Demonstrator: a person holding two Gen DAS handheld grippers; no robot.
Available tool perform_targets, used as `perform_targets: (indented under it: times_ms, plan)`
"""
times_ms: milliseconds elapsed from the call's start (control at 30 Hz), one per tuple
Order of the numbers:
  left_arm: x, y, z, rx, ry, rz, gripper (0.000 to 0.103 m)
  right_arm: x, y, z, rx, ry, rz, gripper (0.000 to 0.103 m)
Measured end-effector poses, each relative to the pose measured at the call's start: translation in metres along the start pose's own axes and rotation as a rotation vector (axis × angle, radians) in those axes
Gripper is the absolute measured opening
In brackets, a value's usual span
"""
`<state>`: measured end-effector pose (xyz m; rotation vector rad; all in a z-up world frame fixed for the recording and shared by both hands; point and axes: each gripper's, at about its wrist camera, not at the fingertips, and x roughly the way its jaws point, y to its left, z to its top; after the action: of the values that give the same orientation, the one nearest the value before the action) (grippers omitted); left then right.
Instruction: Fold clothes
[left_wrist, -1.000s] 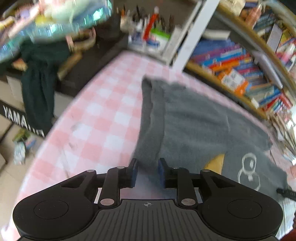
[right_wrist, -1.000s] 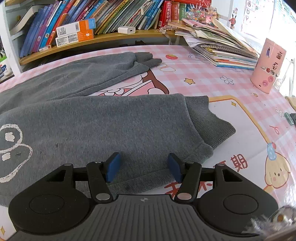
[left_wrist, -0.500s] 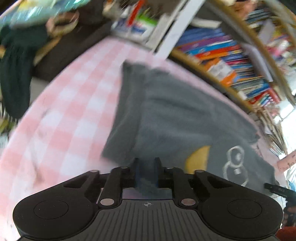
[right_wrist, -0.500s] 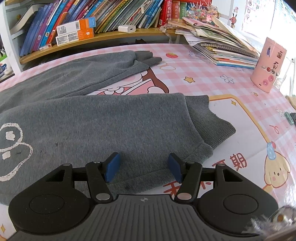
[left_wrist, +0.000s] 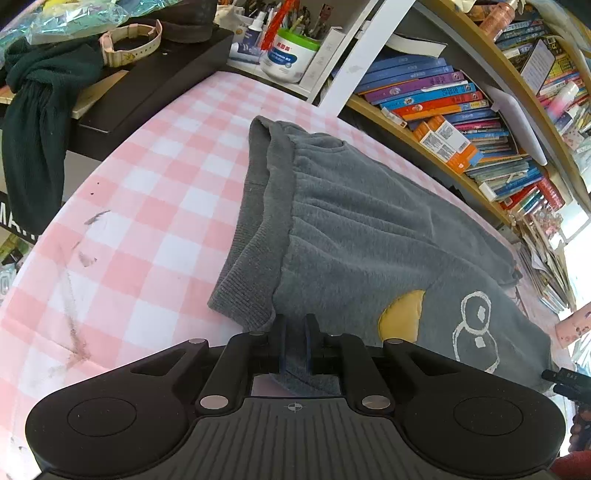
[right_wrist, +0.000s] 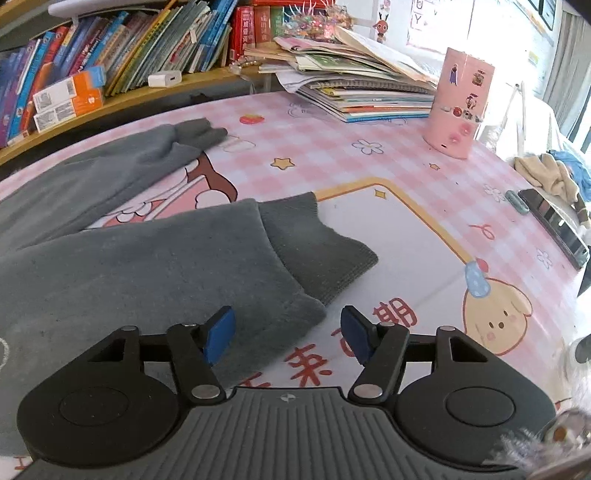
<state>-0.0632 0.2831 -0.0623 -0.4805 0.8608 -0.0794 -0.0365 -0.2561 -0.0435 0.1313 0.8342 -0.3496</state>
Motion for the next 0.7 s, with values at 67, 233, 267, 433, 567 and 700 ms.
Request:
perform_targets:
  times_ms: [67,233,267,433,567,700]
  plan:
    - [0.000,0.000,0.000,-0.004,-0.002,-0.001,0.011,-0.004,0.002,0.000,-0.008,-0.015,0.010,0.044]
    - [0.000,0.002,-0.001,-0.015,-0.010,-0.005,0.011,-0.014,0.005,0.000,-0.026,-0.054,0.034,0.009]
    - [0.000,0.002,-0.001,-0.015,-0.011,-0.005,0.011,-0.016,0.006,0.000,-0.030,-0.062,0.039,0.009]
    - [0.000,0.002,-0.002,-0.013,-0.014,-0.007,0.012,-0.022,0.011,0.000,-0.047,-0.078,0.046,0.011]
    - [-0.001,0.004,-0.003,-0.013,-0.016,-0.016,0.012,-0.001,0.007,-0.003,-0.057,0.024,0.020,0.022]
    - [-0.001,0.005,-0.004,-0.012,-0.019,-0.021,0.012,-0.009,0.000,-0.003,-0.035,-0.011,-0.001,0.038]
